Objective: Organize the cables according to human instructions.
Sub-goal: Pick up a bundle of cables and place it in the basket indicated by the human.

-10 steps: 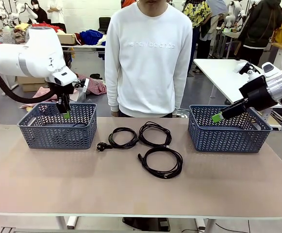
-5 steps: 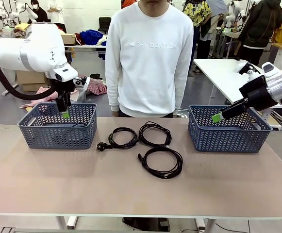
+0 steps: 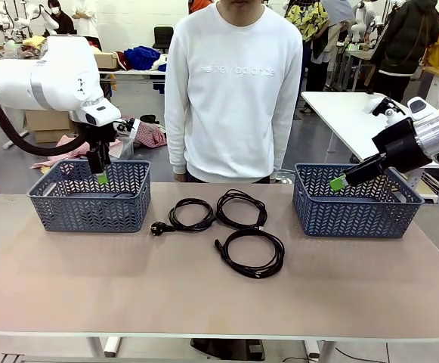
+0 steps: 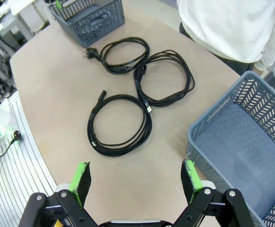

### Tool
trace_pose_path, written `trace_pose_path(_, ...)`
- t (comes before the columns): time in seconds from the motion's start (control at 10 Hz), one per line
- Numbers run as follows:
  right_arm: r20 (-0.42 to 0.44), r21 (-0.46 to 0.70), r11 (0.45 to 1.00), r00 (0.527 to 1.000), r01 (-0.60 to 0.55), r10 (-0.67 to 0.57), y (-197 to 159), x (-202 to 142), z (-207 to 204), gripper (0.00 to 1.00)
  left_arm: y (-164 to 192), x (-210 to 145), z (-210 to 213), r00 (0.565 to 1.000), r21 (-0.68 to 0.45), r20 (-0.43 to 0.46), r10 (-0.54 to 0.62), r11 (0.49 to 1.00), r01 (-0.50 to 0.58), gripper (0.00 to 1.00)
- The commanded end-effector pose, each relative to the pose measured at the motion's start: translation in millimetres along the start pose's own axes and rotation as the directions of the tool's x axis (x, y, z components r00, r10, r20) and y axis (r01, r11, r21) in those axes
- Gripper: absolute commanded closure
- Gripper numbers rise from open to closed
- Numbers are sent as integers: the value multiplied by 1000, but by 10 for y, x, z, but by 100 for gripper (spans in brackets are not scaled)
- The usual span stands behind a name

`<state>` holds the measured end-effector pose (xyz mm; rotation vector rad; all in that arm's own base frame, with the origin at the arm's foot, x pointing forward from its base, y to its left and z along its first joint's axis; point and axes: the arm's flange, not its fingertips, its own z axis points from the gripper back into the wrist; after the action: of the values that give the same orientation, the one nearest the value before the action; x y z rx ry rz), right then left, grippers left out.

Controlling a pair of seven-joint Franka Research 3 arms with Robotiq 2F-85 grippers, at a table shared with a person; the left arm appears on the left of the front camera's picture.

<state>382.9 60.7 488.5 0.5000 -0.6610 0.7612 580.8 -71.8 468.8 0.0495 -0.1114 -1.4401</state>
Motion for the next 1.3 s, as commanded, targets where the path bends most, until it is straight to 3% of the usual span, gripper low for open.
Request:
trace_pose_path(0.0, 27, 16, 1000, 999, -19, 18, -41, 7, -20, 0, -6, 18, -10, 1000, 0, -13, -13, 1000, 13, 0)
trace_pose_path(0.3, 27, 16, 1000, 999, -19, 18, -41, 7, -20, 0, -9, 36, -10, 1000, -2, -1, -8, 1000, 8, 0)
trace_pose_path(0.5, 27, 16, 1000, 999, -19, 18, -41, 7, -20, 0, -130, 198, 26, 995, 6, 88, 42, 999, -43, 0)
trace_pose_path(1.0, 27, 16, 1000, 999, -19, 18, -41, 7, -20, 0, -768, 454, 69, 954, -42, 274, 123, 992, -116, 0)
trace_pose_path(1.2, 27, 16, 1000, 999, -19, 18, -41, 7, -20, 0, -1125, 552, 17, 942, -43, 312, 128, 992, -121, 0)
